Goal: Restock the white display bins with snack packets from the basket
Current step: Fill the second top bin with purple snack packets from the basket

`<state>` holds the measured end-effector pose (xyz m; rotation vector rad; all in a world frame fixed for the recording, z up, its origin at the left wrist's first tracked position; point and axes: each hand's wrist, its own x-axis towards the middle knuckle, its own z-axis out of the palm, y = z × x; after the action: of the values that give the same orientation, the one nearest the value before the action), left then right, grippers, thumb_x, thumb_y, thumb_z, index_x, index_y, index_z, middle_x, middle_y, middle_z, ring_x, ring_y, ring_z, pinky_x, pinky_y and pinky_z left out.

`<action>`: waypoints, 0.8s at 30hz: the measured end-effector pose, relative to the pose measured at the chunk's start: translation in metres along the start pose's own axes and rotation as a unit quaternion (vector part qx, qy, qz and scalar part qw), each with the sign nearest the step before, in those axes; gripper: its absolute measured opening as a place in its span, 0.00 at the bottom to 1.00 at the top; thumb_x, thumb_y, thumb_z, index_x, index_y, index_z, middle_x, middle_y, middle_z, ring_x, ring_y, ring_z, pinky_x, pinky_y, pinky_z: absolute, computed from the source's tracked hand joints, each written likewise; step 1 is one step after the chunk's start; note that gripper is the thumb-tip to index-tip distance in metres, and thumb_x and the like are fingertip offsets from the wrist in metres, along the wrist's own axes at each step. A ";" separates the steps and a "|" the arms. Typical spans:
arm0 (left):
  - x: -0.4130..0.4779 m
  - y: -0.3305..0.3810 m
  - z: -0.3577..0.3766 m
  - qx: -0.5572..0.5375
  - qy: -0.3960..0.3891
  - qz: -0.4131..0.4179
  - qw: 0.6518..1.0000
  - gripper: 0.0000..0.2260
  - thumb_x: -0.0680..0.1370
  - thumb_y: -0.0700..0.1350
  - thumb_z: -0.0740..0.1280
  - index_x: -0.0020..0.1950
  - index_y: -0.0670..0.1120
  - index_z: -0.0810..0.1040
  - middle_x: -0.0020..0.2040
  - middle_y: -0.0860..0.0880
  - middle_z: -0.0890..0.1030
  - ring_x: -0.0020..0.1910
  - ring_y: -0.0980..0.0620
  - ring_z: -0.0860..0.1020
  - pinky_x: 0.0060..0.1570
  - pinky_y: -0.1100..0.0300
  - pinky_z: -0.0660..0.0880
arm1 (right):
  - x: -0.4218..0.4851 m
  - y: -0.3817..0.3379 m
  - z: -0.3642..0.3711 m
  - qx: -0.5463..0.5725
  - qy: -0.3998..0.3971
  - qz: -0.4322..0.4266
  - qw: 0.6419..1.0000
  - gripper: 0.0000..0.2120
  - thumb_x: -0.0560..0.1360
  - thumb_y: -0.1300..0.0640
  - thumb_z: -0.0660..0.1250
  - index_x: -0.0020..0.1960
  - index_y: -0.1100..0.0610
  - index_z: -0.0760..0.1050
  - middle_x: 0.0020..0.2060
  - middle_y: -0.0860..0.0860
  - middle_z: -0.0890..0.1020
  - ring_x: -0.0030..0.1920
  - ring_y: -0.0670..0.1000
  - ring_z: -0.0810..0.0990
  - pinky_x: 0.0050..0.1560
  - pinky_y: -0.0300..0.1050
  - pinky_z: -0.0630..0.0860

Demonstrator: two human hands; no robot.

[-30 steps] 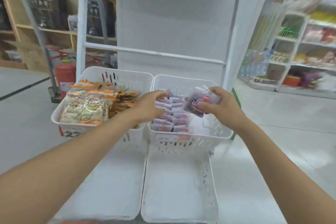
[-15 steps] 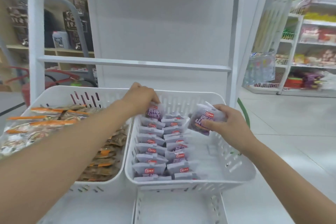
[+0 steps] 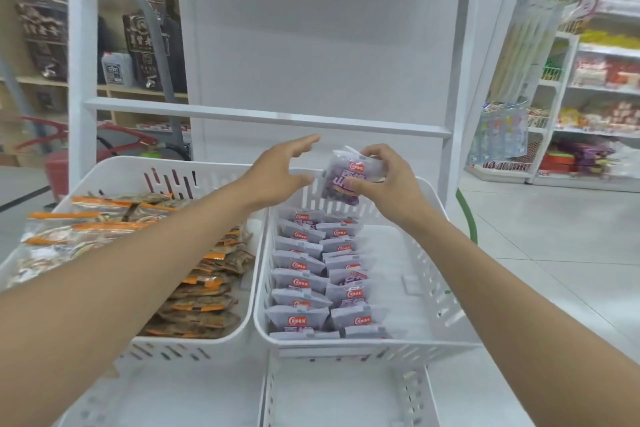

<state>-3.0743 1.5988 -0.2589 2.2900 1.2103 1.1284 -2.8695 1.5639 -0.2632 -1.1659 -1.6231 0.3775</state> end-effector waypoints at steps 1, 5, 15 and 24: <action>0.007 0.002 0.001 -0.039 -0.031 -0.009 0.999 0.29 0.77 0.36 0.69 0.76 0.51 0.66 0.63 0.51 0.76 0.62 0.55 0.74 0.59 0.63 0.69 | 0.008 -0.001 0.007 -0.004 -0.018 -0.012 1.000 0.18 0.68 0.63 0.77 0.54 0.55 0.75 0.44 0.48 0.79 0.40 0.44 0.76 0.43 0.36 0.71; 0.025 -0.006 -0.002 -0.021 -0.048 -0.012 0.999 0.13 0.74 0.32 0.71 0.55 0.45 0.81 0.47 0.45 0.83 0.46 0.51 0.80 0.51 0.57 0.77 | 0.022 0.007 0.017 -0.032 -0.058 -0.014 0.998 0.22 0.70 0.64 0.75 0.63 0.56 0.78 0.57 0.49 0.81 0.52 0.46 0.80 0.56 0.40 0.75; 0.015 -0.015 0.008 0.419 -0.024 0.054 0.906 0.03 0.75 0.46 0.68 0.47 0.51 0.81 0.44 0.50 0.80 0.53 0.48 0.72 0.53 0.53 0.61 | 0.012 0.046 0.015 -0.222 -0.038 -0.057 0.973 0.14 0.72 0.62 0.73 0.58 0.60 0.81 0.62 0.57 0.75 0.63 0.56 0.73 0.64 0.35 0.63; 0.013 -0.020 0.009 0.390 0.007 0.031 0.920 0.12 0.79 0.54 0.67 0.61 0.57 0.80 0.56 0.51 0.80 0.60 0.49 0.68 0.53 0.55 0.57 | -0.004 0.058 0.034 -0.174 -0.022 -0.077 0.982 0.09 0.75 0.61 0.71 0.55 0.58 0.83 0.46 0.49 0.78 0.44 0.47 0.75 0.52 0.40 0.73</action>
<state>-3.0743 1.6215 -0.2697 2.8843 1.8536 0.7428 -2.8703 1.5990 -0.3213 -1.2827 -1.8542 0.0173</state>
